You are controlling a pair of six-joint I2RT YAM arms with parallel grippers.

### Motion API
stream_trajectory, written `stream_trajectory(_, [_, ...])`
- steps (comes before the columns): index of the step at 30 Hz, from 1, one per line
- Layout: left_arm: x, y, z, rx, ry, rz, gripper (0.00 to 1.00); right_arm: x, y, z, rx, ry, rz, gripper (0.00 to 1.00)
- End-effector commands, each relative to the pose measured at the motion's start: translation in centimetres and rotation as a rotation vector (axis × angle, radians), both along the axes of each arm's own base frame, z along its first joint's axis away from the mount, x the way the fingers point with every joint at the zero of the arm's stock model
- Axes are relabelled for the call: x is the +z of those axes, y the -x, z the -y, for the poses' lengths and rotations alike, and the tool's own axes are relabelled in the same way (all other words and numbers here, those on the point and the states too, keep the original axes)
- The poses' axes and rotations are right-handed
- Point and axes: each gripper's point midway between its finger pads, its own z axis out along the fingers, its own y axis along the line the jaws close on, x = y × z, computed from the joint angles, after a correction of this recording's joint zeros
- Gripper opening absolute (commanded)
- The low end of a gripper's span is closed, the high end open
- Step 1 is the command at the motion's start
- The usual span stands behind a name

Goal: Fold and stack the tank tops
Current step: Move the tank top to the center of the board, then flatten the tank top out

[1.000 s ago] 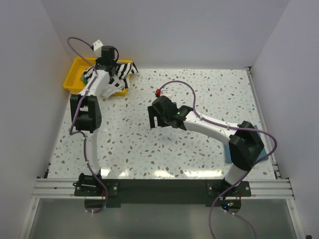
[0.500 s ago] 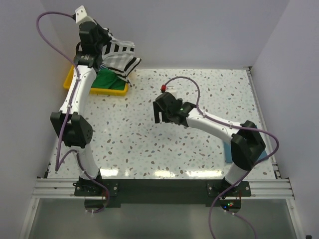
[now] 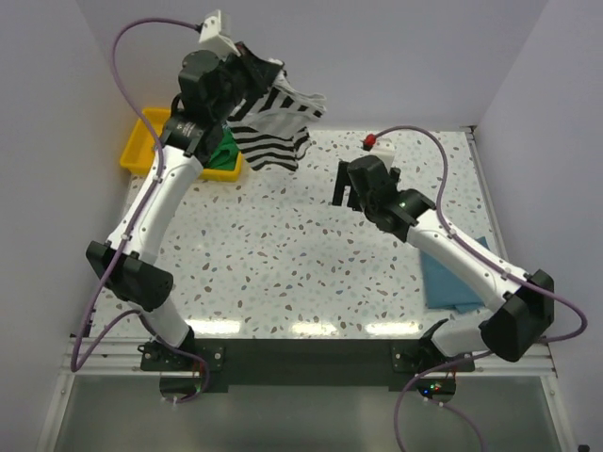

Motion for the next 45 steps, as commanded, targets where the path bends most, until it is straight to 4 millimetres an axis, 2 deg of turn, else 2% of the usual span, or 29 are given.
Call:
stream_trajectory(1, [4.6,6.6,3.0,-0.201,0.061,0.092,0.00,1.4,0.7,2.4,-0.085,0.007,0.054,0.90])
stream_trajectory(2, [4.2,6.8,2.5,-0.193,0.069,0.080,0.01,1.6,0.8,2.6,-0.091,0.004,0.060,0.91])
stream_trajectory(3, [2.0,6.2,2.0,-0.176,0.067,0.028,0.07,1.9,1.0,2.8,-0.091,-0.005,0.071,0.90])
stream_trajectory(4, [1.1,6.1,1.3,-0.160,0.071,0.005,0.10,1.5,1.2,2.9,-0.095,0.001,0.063,0.90])
stream_trajectory(5, [-0.3,5.0,-0.6,-0.129,0.104,-0.046,0.12,1.2,1.3,3.1,-0.098,0.007,0.056,0.90])
stream_trajectory(7, [-5.9,2.6,-2.5,-0.123,0.123,-0.163,0.21,0.0,1.5,3.4,-0.113,0.024,0.031,0.90])
stream_trajectory(8, [-7.9,1.6,-3.0,-0.113,0.139,-0.207,0.33,-0.6,1.6,3.4,-0.116,0.030,0.023,0.90])
stream_trajectory(10, [-14.9,-1.3,-3.5,-0.095,0.126,-0.351,0.48,-2.1,1.7,3.4,-0.114,0.042,-0.004,0.91])
stream_trajectory(11, [-17.1,-2.6,-4.2,-0.085,0.118,-0.400,0.52,-2.7,1.7,3.3,-0.108,0.046,-0.016,0.91])
stream_trajectory(12, [-20.8,-3.8,-3.9,-0.102,0.099,-0.493,0.55,-3.7,1.5,3.1,-0.103,0.058,-0.032,0.90])
stream_trajectory(14, [-23.5,-4.2,-4.2,-0.100,0.096,-0.555,0.59,-5.3,1.6,2.8,-0.082,0.084,-0.070,0.90])
stream_trajectory(17, [-23.1,-2.9,-3.7,-0.095,0.106,-0.515,0.60,-7.4,1.1,3.5,-0.076,0.152,-0.113,0.89])
stream_trajectory(19, [-23.4,-0.7,-3.1,-0.077,0.077,-0.522,0.59,-9.3,-0.1,4.7,-0.087,0.156,-0.166,0.87])
stream_trajectory(20, [-25.0,0.7,-2.7,-0.079,0.047,-0.553,0.57,-10.1,-0.4,4.5,-0.059,0.117,-0.200,0.82])
stream_trajectory(21, [-24.2,1.8,-2.6,-0.055,0.030,-0.533,0.55,-10.7,-1.3,5.7,-0.086,0.102,-0.212,0.80])
stream_trajectory(22, [-24.6,3.6,-0.3,-0.090,0.003,-0.536,0.54,-11.6,-1.7,6.1,-0.094,0.106,-0.237,0.79])
stream_trajectory(23, [-25.1,4.7,0.6,-0.104,-0.014,-0.538,0.53,-12.2,-2.0,6.3,-0.096,0.110,-0.248,0.79])
stream_trajectory(25, [-27.2,7.9,2.8,-0.136,-0.047,-0.584,0.49,-12.7,-2.7,6.8,-0.110,0.125,-0.262,0.78])
stream_trajectory(26, [-29.1,9.3,3.2,-0.143,-0.054,-0.631,0.45,-13.7,-2.9,6.9,-0.114,0.136,-0.285,0.77])
stream_trajectory(28, [-30.6,11.5,4.5,-0.159,-0.072,-0.665,0.43,-14.5,-3.3,7.2,-0.129,0.138,-0.300,0.77])
stream_trajectory(32, [-35.1,14.4,4.2,-0.138,-0.147,-0.766,0.38,-16.7,-4.2,7.5,-0.138,0.107,-0.343,0.70])
stream_trajectory(35, [-38.0,15.5,2.3,-0.061,-0.208,-0.846,0.31,-18.2,-4.3,6.8,-0.125,0.072,-0.384,0.61])
stream_trajectory(37, [-39.2,15.0,0.5,0.025,-0.241,-0.854,0.29,-19.0,-3.9,6.6,-0.132,0.054,-0.401,0.54])
stream_trajectory(39, [-40.4,14.7,-0.4,0.057,-0.249,-0.879,0.25,-19.4,-3.2,7.1,-0.157,0.057,-0.417,0.34])
stream_trajectory(41, [-41.2,13.1,-2.1,0.116,-0.249,-0.892,0.17,-19.0,-2.1,8.0,-0.191,0.071,-0.418,0.16])
stream_trajectory(42, [-41.3,12.7,-2.0,0.117,-0.256,-0.891,0.13,-18.6,-1.7,8.3,-0.202,0.073,-0.411,0.12])
stream_trajectory(43, [-41.4,11.9,-2.9,0.144,-0.255,-0.894,0.03,-17.3,-1.5,8.6,-0.213,0.060,-0.380,0.08])
stream_trajectory(44, [-40.6,10.5,-3.0,0.160,-0.253,-0.868,0.00,-16.5,-1.2,9.0,-0.235,0.056,-0.357,0.04])
stream_trajectory(45, [-41.4,9.5,-3.8,0.192,-0.265,-0.876,0.00,-16.6,-0.1,9.6,-0.245,0.064,-0.370,0.02])
